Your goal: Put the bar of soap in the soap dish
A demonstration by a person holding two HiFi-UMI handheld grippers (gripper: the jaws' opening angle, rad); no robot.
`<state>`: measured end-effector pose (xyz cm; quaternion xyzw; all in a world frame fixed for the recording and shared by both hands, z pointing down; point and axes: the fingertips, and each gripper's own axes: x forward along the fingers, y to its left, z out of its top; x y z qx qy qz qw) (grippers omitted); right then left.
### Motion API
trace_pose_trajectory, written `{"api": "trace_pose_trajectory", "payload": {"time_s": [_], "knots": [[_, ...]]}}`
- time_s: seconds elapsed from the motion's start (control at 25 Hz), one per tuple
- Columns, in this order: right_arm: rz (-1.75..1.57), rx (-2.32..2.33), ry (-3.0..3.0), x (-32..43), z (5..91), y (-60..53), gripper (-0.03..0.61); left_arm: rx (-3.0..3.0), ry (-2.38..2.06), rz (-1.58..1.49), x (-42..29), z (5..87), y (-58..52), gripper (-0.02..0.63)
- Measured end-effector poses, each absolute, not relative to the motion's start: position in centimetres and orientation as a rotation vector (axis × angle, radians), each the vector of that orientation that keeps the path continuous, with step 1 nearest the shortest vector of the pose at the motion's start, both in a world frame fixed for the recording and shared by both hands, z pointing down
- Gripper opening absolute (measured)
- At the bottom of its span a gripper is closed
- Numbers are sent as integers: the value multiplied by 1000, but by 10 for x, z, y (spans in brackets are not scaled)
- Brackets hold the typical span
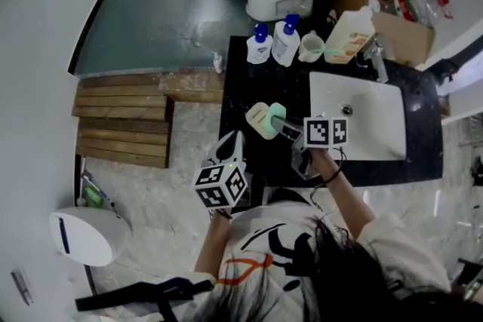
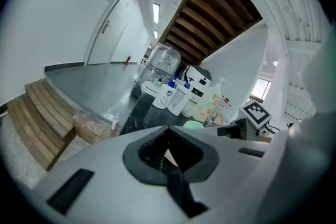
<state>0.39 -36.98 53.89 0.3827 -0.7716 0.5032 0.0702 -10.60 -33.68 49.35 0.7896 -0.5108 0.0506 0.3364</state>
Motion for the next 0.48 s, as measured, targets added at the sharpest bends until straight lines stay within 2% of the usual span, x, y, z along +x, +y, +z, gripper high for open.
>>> {"api": "trace_pose_trajectory", "payload": {"time_s": [0.24,0.48], "knots": [[1460,1065,-2267,-2,551,-373,117,2056,-1312,140,-108,497,-341,2],[1254,952,-2222,-9,558,-371,117,2059,-1299,141,-108,499,-344,2]]}}
